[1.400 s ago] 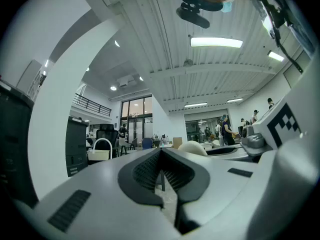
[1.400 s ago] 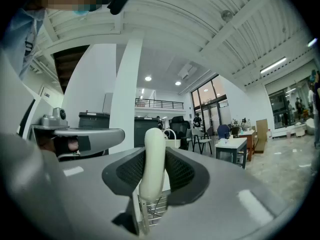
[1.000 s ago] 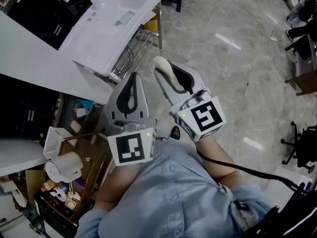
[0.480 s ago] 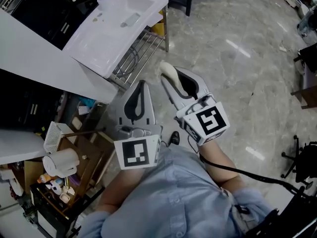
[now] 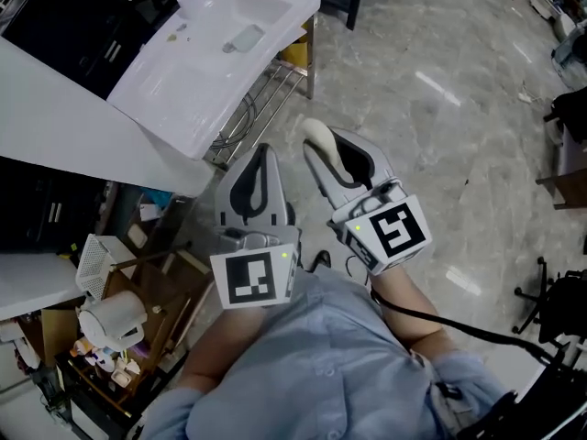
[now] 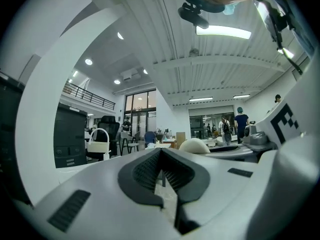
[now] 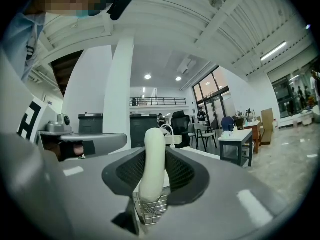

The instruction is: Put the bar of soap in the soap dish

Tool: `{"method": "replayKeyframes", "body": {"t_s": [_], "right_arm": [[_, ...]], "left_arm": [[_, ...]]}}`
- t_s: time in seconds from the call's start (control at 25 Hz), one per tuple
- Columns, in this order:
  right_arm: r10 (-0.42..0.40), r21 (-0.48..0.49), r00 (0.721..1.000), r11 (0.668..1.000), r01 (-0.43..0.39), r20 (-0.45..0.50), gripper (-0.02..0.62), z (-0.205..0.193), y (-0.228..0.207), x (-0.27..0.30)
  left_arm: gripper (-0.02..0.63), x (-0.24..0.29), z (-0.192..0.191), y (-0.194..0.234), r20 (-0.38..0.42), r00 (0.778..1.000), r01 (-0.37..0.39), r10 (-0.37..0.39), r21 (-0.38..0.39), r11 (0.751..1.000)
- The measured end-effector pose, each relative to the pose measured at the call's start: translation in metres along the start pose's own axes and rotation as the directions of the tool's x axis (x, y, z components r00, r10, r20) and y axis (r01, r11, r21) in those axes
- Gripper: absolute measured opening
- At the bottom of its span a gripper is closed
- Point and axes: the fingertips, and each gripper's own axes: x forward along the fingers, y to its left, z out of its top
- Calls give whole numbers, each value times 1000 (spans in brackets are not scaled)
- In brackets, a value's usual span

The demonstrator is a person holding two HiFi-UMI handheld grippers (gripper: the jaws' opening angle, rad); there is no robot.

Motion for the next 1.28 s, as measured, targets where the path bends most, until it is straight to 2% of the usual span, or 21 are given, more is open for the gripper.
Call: {"method": "replayKeyframes", "body": {"t_s": [0.44, 0.8, 1.28], "right_arm": [[-38, -24, 999, 999, 39, 9, 110, 23, -51, 117], [-56, -34, 998, 998, 56, 3, 110, 27, -64, 182], [-69, -25, 997, 997, 68, -23, 110, 20, -104, 210]], "left_arm": [[5, 116, 14, 69, 29, 998, 61, -61, -5, 998], [5, 165, 12, 118, 25, 996, 85, -85, -31, 996], [5, 215, -7, 118, -17, 994, 106, -107, -44, 993]]}}
